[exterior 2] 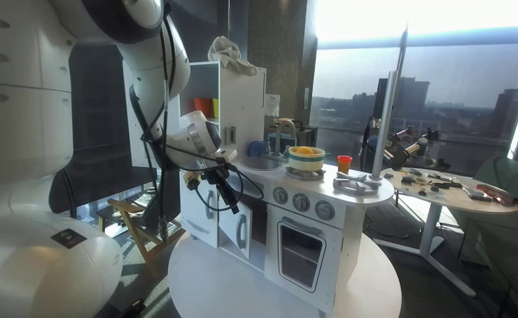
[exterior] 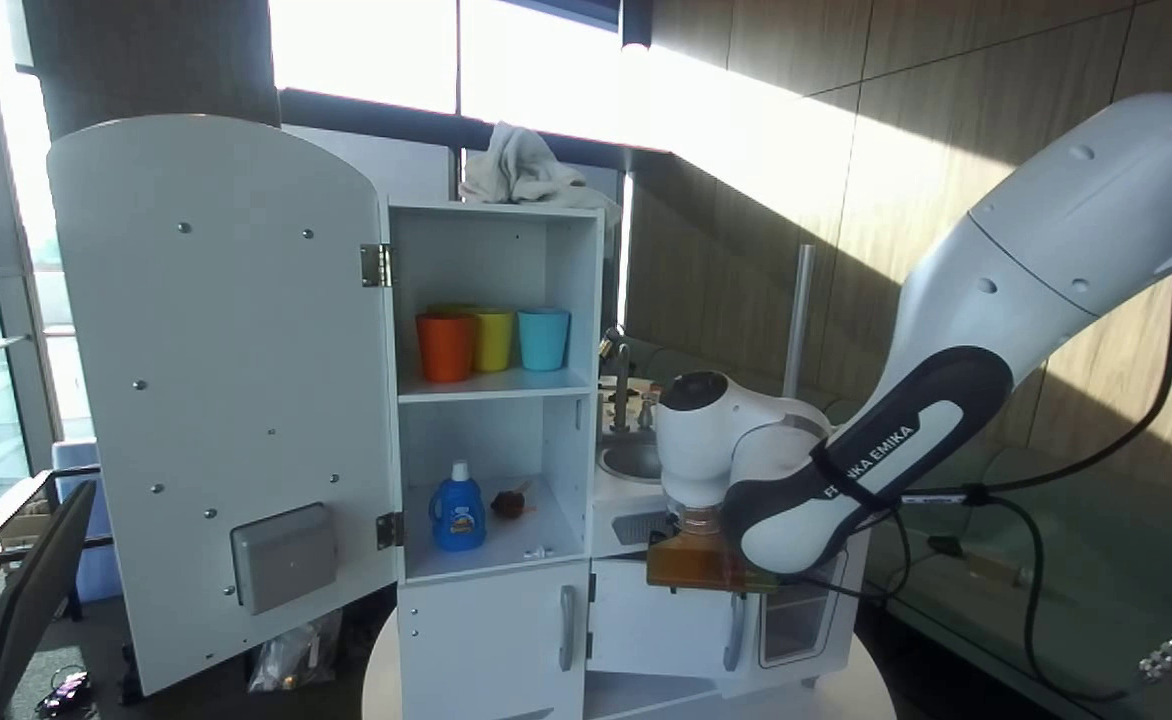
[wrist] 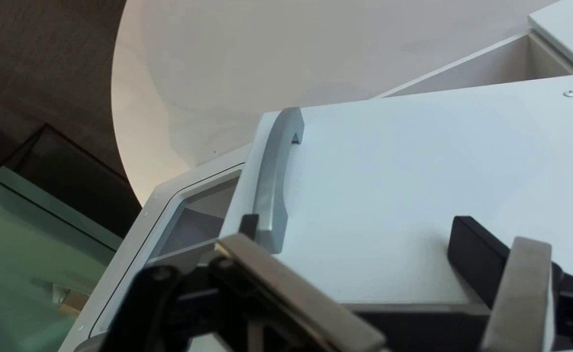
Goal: Close the bottom cabinet doors
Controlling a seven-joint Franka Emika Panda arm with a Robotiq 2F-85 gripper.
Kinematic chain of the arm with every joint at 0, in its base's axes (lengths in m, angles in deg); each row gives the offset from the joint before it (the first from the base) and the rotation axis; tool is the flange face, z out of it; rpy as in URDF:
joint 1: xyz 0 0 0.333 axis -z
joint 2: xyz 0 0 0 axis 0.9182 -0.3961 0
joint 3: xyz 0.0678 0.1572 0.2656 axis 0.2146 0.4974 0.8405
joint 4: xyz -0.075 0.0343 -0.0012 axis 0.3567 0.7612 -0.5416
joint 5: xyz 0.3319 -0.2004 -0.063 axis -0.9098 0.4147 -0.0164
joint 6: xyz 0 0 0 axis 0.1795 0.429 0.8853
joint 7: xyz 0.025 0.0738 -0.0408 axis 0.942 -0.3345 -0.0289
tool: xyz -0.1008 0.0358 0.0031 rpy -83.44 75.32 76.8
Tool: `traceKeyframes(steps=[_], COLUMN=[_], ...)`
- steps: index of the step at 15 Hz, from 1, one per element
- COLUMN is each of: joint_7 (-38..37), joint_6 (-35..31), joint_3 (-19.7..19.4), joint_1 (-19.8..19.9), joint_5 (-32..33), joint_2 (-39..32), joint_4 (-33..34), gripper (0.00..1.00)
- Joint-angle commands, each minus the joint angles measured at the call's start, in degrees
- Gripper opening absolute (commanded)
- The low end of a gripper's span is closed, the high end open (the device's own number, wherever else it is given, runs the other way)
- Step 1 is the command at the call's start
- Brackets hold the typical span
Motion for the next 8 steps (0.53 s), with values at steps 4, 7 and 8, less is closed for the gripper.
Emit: traceKeyframes(steps=[4, 7, 8], joint_7=[-2.2, -2.7, -3.0], joint_6=[0.6, 0.9, 1.1], joint_3=[-0.3, -0.5, -0.5], joint_1=[2.4, 3.0, 3.0], joint_5=[1.0, 1.0, 1.1], joint_2=[-2.2, -2.3, -2.4], joint_4=[2.2, 3.1, 3.5], gripper=[1.0, 1.0, 1.0])
